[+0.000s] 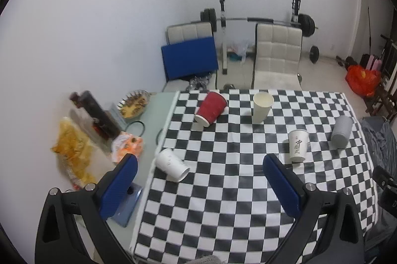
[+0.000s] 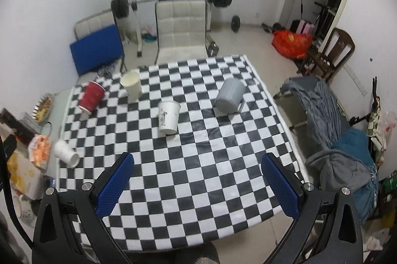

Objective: Flip cup upright
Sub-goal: 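Reach the left gripper to the plain white paper cup and grasp it, then lift the white paper cup with the left gripper and turn it over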

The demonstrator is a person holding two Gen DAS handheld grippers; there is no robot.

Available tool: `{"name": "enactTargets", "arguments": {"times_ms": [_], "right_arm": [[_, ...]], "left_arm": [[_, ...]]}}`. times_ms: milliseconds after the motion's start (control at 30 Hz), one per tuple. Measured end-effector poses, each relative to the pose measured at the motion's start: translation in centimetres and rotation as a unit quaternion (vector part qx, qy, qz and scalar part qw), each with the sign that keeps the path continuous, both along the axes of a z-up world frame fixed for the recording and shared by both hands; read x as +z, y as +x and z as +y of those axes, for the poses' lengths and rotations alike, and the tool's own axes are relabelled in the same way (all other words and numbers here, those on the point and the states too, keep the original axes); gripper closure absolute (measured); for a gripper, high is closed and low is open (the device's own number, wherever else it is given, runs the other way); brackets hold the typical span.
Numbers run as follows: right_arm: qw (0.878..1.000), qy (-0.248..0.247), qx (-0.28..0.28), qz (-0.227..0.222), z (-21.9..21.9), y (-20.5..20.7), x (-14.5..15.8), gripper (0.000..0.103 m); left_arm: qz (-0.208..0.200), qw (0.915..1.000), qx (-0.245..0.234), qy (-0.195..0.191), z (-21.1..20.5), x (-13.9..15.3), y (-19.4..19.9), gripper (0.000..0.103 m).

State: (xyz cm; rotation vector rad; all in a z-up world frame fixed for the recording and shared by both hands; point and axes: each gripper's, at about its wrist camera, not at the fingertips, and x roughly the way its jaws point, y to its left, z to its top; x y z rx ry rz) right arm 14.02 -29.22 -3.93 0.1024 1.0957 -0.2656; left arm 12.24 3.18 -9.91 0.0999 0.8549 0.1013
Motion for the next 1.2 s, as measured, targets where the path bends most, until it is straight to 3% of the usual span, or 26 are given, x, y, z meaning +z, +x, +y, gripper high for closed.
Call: {"name": "enactTargets", "arguments": {"times_ms": [233,633,967,1200], "right_arm": [[0.999,-0.001,0.004,0.042,-1.7,8.4,-8.6,0.000],[0.994,-0.002,0.033,0.104,-4.9,23.9,-20.1,0.000],[0.989,0.002,0.064,0.133,-4.6,32.7,-27.0,0.000],[0.987,0.005,0.077,0.144,-4.2,34.8,-29.6,0.000]], "left_arm": [[0.030,0.9995,0.004,0.013,-2.2,-6.1,7.4,0.000],[0.076,0.9968,-0.010,0.022,-8.1,-15.0,20.4,0.000],[0.092,0.9949,-0.040,-0.010,-10.0,-20.8,26.1,0.000],[0.076,0.9951,-0.059,-0.024,-11.2,-22.4,28.3,0.000]]}}
